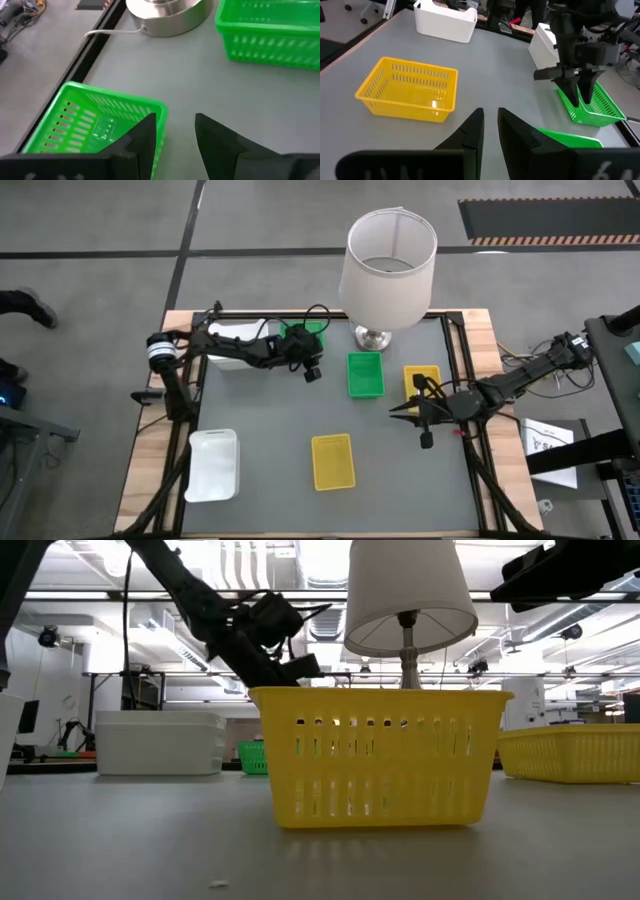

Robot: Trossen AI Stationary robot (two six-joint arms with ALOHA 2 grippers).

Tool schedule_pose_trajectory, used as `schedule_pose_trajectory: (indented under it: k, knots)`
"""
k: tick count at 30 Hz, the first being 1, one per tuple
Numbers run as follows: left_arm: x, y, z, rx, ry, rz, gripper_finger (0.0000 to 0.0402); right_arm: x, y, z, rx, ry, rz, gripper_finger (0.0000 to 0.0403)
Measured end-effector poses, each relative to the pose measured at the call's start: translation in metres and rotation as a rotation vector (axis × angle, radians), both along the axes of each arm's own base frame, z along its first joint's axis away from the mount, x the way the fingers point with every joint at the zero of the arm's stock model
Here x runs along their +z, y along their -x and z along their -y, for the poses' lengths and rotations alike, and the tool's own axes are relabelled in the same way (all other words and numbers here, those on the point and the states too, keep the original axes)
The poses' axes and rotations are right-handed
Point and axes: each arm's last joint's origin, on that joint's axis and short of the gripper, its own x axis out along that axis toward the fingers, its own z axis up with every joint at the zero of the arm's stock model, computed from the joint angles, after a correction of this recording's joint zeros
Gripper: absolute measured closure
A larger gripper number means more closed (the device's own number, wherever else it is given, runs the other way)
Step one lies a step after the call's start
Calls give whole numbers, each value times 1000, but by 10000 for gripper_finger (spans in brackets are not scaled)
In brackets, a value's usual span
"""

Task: Stack baskets by color
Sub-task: Stack the top green bin on the green bins

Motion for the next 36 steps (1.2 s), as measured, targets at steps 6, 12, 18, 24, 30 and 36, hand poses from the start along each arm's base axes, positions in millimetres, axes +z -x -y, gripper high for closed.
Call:
schedule_pose_trajectory:
  k: [6,12,18,24,30,36]
  knots:
    - [-15,-4,-6,2,-11,-19,281,-1,0,0,0,2,-4,355]
    - [-23,-5,-6,2,-2,-40,295,-1,0,0,-2,-6,-2,355]
    - [-24,-5,-5,2,0,-46,363,-1,0,0,-2,-6,-3,355]
    - [-22,-6,-1,-12,-3,-45,397,-1,0,0,-2,-5,-3,355]
    - [8,-1,31,-107,-7,-65,400,-1,0,0,-9,-4,-1,355]
    - [50,21,84,-265,-21,-120,401,4,-2,0,-48,-98,48,343]
